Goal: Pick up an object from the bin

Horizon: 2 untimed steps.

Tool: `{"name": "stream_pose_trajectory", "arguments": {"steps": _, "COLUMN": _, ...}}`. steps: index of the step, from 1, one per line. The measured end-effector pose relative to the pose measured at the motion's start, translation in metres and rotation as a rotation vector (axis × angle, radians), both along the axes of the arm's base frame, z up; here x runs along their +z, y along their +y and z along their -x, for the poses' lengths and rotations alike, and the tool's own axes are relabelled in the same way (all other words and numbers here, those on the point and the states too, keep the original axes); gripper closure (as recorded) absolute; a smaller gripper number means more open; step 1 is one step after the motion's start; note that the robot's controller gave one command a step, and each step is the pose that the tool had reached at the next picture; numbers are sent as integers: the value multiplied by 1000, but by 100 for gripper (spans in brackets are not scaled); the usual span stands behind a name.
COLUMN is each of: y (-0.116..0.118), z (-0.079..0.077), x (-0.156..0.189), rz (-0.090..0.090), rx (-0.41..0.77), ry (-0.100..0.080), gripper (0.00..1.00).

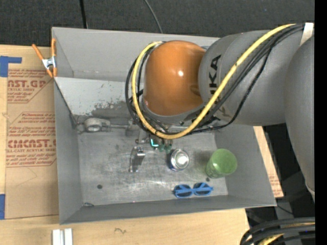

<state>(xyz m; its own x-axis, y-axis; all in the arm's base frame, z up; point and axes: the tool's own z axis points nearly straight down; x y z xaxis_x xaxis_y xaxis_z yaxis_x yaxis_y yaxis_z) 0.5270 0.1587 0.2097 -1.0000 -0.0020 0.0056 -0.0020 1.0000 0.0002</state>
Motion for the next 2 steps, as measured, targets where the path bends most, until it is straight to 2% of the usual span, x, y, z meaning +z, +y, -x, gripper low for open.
{"name": "stream_pose_trajectory", "arguments": {"steps": 1, "y": -79, "z": 22, "x": -82, "rz": 0, "rx": 458, "ry": 1, "gripper": 0}}
{"name": "stream_pose_trajectory", "arguments": {"steps": 2, "y": -157, "z": 47, "x": -70, "rz": 0, "rx": 551, "ry": -3, "gripper": 0}}
